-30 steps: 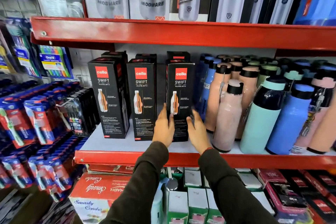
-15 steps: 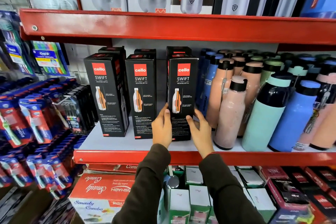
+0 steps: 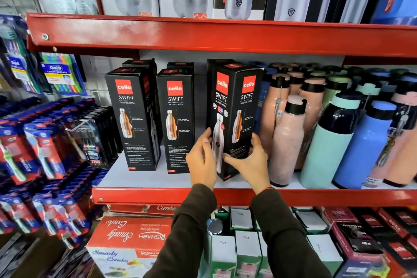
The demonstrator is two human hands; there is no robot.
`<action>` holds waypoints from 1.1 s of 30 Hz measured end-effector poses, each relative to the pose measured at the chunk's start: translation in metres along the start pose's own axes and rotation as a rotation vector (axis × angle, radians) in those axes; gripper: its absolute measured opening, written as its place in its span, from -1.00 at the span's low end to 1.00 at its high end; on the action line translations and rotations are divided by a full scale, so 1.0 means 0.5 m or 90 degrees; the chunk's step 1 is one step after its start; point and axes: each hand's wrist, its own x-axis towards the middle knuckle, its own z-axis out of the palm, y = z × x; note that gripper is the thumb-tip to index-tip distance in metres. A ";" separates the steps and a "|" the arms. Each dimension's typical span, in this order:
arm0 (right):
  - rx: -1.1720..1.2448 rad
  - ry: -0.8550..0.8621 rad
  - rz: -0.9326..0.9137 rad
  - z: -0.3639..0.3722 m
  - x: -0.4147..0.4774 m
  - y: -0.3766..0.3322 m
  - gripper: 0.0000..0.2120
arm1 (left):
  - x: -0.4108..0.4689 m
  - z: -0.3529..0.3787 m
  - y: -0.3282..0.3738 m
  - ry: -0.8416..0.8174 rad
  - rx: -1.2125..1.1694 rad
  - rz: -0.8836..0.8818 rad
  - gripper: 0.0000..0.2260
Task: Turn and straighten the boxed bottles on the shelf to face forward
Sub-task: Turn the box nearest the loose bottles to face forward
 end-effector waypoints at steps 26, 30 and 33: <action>-0.038 -0.186 0.004 0.014 0.034 0.009 -0.27 | 0.027 -0.004 -0.049 -0.082 0.135 -0.041 -0.72; -0.040 -0.183 0.000 0.018 0.035 0.007 -0.32 | 0.030 -0.003 -0.048 -0.080 0.148 -0.048 -0.73; -0.042 -0.175 0.002 0.023 0.034 0.009 -0.31 | 0.032 -0.004 -0.046 -0.084 0.148 -0.056 -0.73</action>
